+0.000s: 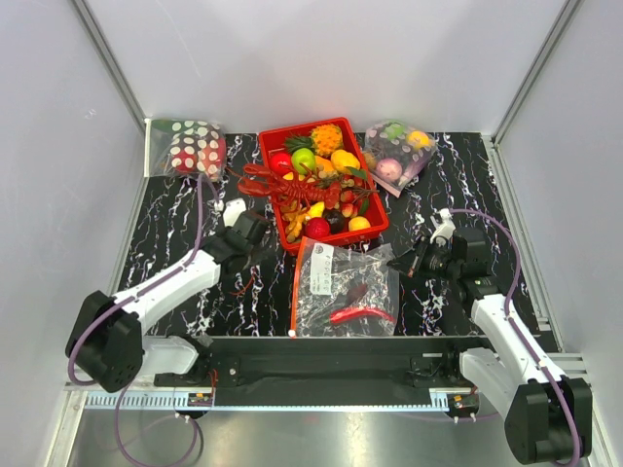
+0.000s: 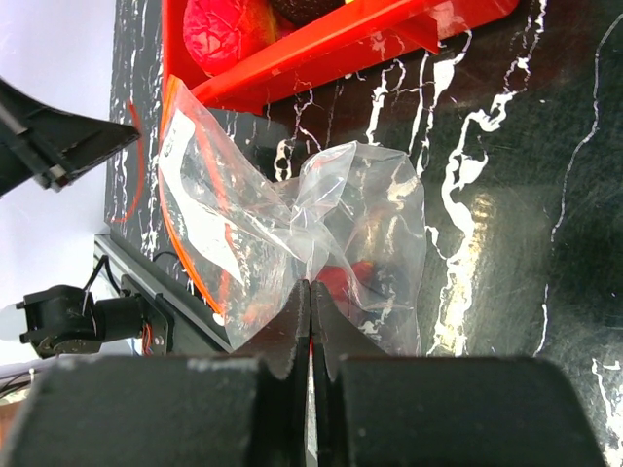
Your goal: Open the zip-top bag and remove the fake food
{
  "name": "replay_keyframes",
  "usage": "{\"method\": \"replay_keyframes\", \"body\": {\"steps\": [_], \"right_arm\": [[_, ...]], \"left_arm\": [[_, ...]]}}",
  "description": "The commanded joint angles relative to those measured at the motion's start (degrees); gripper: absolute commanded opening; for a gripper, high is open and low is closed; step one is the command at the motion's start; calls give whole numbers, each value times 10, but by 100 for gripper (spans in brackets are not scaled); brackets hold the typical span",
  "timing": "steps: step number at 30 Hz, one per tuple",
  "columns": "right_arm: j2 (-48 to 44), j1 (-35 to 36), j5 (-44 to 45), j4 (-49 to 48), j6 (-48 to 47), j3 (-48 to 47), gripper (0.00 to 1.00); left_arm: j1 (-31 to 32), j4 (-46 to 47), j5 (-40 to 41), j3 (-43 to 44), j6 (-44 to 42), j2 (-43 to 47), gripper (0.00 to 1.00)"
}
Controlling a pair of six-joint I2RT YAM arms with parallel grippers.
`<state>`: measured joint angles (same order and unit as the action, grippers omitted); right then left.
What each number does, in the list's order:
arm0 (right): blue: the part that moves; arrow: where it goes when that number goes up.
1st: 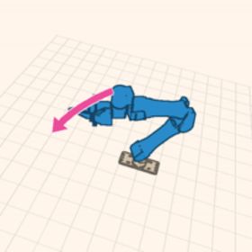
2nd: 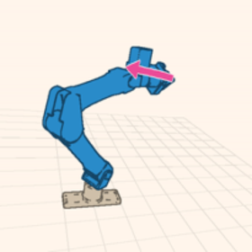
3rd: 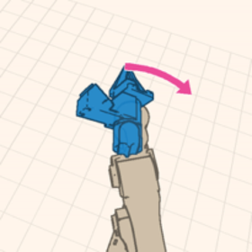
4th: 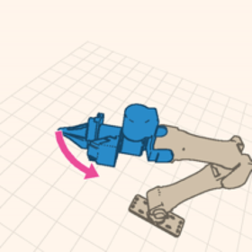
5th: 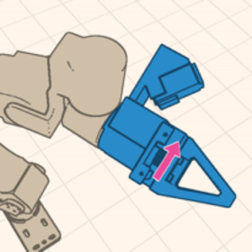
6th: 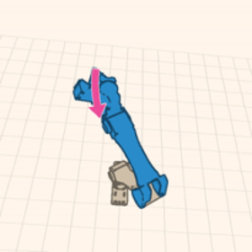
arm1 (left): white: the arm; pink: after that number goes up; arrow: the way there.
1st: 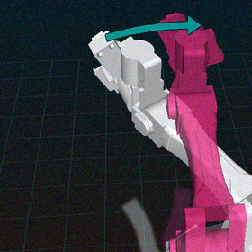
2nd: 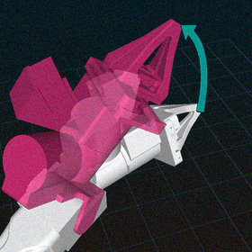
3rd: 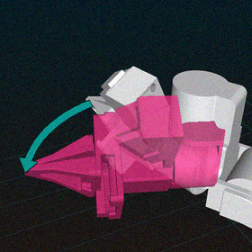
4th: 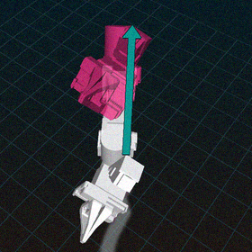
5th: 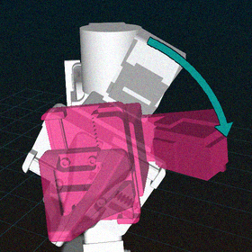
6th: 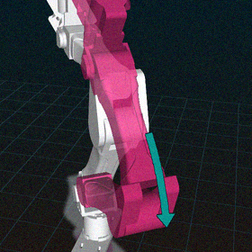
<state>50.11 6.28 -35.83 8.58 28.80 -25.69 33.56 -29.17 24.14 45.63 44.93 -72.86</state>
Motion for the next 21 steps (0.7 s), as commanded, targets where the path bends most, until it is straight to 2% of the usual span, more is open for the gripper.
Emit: {"method": "replay_keyframes", "body": {"steps": [1, 7, 16, 21], "right_arm": [[-9, 2, 7, 1, 1, -21, 0], [-8, 2, 17, 16, -3, -33, 0], [-24, 2, 30, 36, 4, -42, 0], [-33, 2, 42, 54, 0, -42, 0]], "left_arm": [[6, -1, -21, 38, -36, 20, 0], [37, -12, -34, 180, -108, -1, 0], [66, 5, -63, 426, -212, -198, 0], [65, 3, -52, 496, -239, -290, 0]]}}
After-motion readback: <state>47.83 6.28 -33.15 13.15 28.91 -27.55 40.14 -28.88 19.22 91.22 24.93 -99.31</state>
